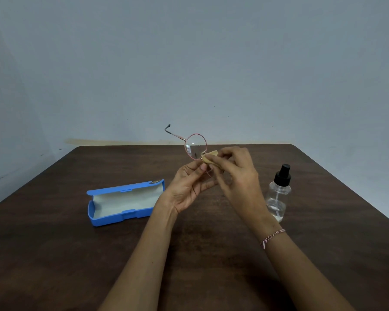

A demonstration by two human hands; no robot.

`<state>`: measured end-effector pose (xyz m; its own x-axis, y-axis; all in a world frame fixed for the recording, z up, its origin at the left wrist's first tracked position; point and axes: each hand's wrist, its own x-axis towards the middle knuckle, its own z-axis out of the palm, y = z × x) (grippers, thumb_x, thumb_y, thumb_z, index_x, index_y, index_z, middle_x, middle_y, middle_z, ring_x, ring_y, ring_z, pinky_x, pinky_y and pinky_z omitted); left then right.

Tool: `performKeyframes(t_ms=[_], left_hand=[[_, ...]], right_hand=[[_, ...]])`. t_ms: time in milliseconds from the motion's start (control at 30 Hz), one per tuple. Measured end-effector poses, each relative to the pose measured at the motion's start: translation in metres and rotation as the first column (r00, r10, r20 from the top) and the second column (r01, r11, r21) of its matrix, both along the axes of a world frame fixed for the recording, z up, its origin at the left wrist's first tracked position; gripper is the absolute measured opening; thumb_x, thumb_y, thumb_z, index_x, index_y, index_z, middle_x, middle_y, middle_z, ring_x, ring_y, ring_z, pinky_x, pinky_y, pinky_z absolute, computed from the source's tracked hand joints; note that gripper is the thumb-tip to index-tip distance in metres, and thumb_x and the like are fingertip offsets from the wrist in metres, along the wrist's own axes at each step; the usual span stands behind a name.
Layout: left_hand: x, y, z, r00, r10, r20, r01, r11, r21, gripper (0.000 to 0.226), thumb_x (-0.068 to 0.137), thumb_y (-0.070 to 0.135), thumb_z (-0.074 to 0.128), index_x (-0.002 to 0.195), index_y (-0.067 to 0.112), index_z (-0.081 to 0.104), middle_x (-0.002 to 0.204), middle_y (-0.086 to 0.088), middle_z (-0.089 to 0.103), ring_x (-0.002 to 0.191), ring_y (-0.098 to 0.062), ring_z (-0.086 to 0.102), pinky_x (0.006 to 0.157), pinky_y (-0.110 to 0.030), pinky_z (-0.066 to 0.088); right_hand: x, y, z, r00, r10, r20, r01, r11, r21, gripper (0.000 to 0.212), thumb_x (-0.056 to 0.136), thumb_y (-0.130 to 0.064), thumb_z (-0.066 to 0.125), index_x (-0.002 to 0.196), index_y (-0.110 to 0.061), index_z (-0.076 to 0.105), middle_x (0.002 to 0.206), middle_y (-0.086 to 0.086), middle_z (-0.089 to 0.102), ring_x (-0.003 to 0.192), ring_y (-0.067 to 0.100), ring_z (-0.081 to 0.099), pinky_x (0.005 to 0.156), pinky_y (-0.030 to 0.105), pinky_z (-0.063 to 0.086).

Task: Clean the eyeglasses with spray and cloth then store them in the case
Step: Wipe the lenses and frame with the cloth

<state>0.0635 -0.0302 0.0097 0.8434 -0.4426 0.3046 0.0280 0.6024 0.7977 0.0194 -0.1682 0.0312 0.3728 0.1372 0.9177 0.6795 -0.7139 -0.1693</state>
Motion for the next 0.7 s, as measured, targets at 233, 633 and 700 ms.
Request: performKeyframes(t_ms=[233, 633, 700], left_hand=[[-0.0014, 0.0005, 0.0043, 0.999, -0.018, 0.044, 0.020, 0.999, -0.045, 0.052, 0.055, 0.025, 0.089, 0.103, 0.011, 0.073, 0.103, -0.010, 0.072, 0.097, -0.021, 0.069, 0.075, -0.034, 0.057], [-0.0005, 0.0015, 0.0037, 0.999, -0.003, 0.050, 0.004, 1.000, -0.022, 0.053, 0.056, 0.027, 0.088, 0.106, 0.015, 0.072, 0.105, -0.005, 0.071, 0.098, -0.020, 0.068, 0.072, -0.037, 0.058], [-0.0012, 0.0013, 0.0043, 0.999, -0.001, 0.047, 0.002, 1.000, -0.024, 0.052, 0.056, 0.028, 0.088, 0.104, 0.016, 0.072, 0.105, -0.004, 0.072, 0.098, -0.019, 0.068, 0.072, -0.038, 0.058]], right_hand=[[0.0073, -0.0085, 0.0001, 0.994, -0.088, -0.058, 0.092, 0.994, 0.058, 0.024, 0.084, 0.000, 0.065, 0.107, -0.004, 0.067, 0.100, 0.010, 0.053, 0.097, 0.010, 0.041, 0.085, 0.001, 0.031], [0.0051, -0.0061, 0.0007, 0.991, -0.134, -0.027, 0.134, 0.991, 0.008, 0.022, 0.085, -0.009, 0.066, 0.106, -0.009, 0.069, 0.097, 0.004, 0.060, 0.093, 0.014, 0.046, 0.070, 0.016, 0.041], [0.0054, -0.0058, -0.0005, 0.995, -0.099, -0.032, 0.101, 0.993, 0.066, 0.023, 0.084, -0.009, 0.067, 0.107, -0.007, 0.069, 0.094, 0.004, 0.060, 0.090, 0.013, 0.047, 0.073, 0.013, 0.039]])
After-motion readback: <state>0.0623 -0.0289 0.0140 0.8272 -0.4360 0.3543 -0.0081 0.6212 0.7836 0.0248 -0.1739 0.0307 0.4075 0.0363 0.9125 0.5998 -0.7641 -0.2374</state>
